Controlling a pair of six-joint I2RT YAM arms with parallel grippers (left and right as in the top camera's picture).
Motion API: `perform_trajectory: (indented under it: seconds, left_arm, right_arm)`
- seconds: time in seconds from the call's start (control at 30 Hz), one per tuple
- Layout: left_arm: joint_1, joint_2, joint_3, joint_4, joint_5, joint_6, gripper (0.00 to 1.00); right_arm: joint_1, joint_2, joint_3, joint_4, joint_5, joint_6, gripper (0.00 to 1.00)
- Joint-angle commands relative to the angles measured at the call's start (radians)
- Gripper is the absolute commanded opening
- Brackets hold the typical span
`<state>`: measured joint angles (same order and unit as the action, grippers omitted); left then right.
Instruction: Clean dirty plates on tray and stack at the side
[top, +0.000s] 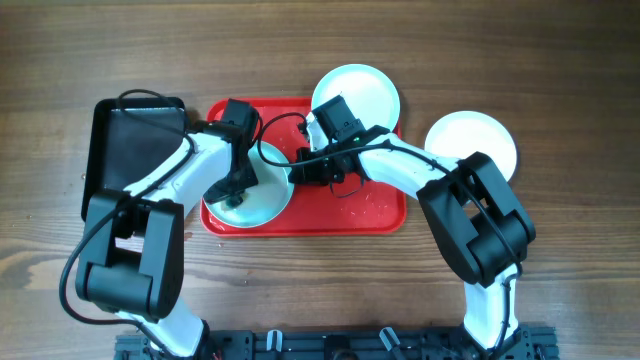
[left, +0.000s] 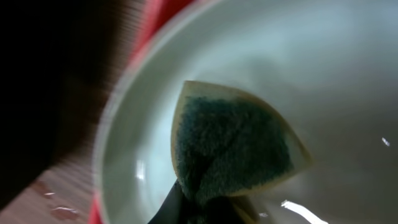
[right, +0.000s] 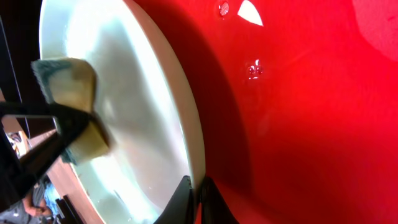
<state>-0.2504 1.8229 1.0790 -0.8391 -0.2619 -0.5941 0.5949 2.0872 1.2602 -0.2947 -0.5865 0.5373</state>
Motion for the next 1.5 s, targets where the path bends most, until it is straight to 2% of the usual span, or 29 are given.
perform_trajectory:
  seconds: [0.0,0.17,0.3,0.37,0.43,0.5,0.73,1.0,1.2,1.47]
  left_arm:
    - [0.026,0.055,-0.038,-0.023,-0.211,-0.122,0.04]
    - [0.026,0.055,-0.035,-0.037,-0.172,-0.108,0.04]
    - [0.026,0.055,-0.006,0.005,0.114,0.06,0.04]
    - [0.026,0.055,0.023,0.047,0.359,0.139,0.04]
    - [0.026,0.055,0.055,0.106,0.56,0.182,0.04]
    - [0.026,0.055,0.096,0.173,0.671,0.187,0.04]
    - [0.072,0.055,0.205,0.277,0.68,0.133,0.04]
    - [0.236,0.055,0.245,0.248,0.681,0.115,0.04]
    - [0.235,0.055,0.245,0.169,0.668,0.124,0.04]
    - [0.18,0.056,0.243,0.11,0.525,0.123,0.04]
  right_arm:
    - [0.006,0.018,-0.01,-0.007,0.005,-0.011,0.04]
    - [0.006,0.018,-0.01,-0.008,0.006,-0.011,0.04]
    - [0.006,0.018,-0.01,-0.012,0.006,-0.011,0.04]
    - [0.006,0.018,-0.01,-0.029,0.008,-0.011,0.04]
    - [0.006,0.018,-0.01,-0.05,0.023,-0.01,0.04]
    - [0.006,0.018,-0.01,-0.061,0.03,-0.01,0.04]
    - [0.006,0.018,-0.01,-0.087,0.049,0.024,0.04]
    - [0.006,-0.011,0.003,-0.127,0.111,0.042,0.04]
    - [0.014,-0.139,0.053,-0.296,0.387,-0.002,0.04]
    - [0.098,-0.298,0.055,-0.469,0.826,-0.04,0.04]
